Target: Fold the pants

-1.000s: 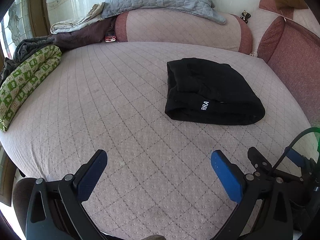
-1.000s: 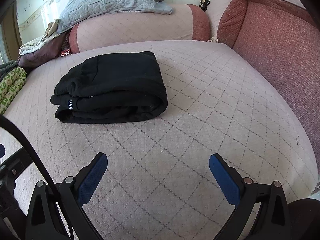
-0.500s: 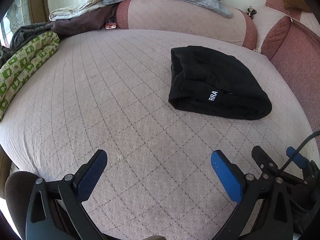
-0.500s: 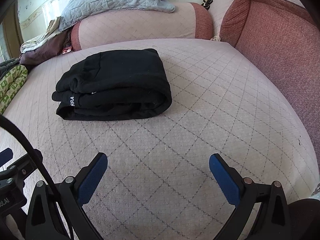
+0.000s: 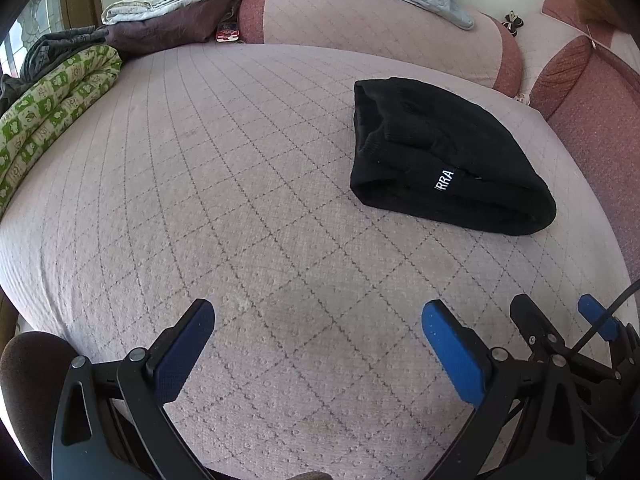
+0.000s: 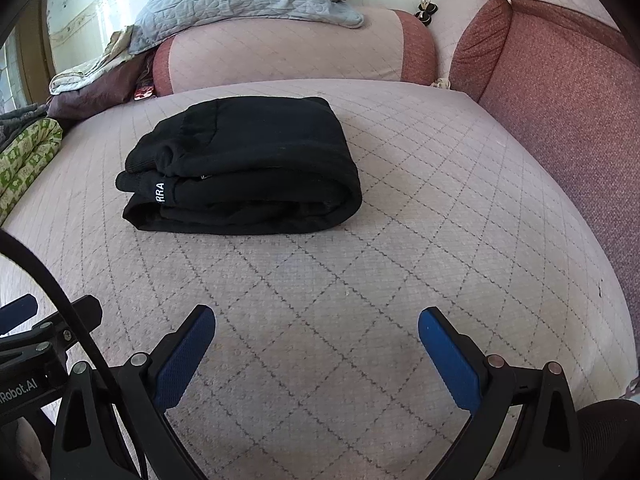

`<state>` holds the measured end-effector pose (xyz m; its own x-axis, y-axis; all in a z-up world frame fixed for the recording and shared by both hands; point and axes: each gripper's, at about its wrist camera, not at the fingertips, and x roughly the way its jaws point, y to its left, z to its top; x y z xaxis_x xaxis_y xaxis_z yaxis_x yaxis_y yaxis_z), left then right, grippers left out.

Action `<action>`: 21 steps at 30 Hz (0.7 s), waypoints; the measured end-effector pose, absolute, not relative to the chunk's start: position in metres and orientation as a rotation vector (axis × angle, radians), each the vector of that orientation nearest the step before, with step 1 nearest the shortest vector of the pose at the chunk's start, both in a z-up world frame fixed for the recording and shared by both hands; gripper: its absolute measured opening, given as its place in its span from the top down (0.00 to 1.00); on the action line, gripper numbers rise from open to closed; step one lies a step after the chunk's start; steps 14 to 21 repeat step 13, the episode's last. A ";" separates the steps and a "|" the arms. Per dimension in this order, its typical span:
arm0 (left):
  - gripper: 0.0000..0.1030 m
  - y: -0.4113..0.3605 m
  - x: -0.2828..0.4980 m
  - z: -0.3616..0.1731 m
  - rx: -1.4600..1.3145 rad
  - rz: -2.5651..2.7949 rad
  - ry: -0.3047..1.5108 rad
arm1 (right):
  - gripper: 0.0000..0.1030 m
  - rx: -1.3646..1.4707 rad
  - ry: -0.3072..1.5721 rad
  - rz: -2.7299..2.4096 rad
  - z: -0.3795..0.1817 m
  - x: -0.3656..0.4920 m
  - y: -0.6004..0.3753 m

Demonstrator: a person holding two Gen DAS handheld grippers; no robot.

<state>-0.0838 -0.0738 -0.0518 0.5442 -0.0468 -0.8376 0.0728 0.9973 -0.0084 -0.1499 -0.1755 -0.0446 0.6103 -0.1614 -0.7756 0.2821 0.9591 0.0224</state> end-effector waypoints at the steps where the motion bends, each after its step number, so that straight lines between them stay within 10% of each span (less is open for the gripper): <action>1: 0.00 -0.073 -0.084 -0.052 0.027 -0.073 0.995 | 0.00 0.146 0.878 -0.256 -0.045 -0.149 -0.176; 21: 0.00 -0.066 -0.084 -0.049 0.010 -0.089 0.986 | 0.00 0.136 0.869 -0.265 -0.044 -0.150 -0.174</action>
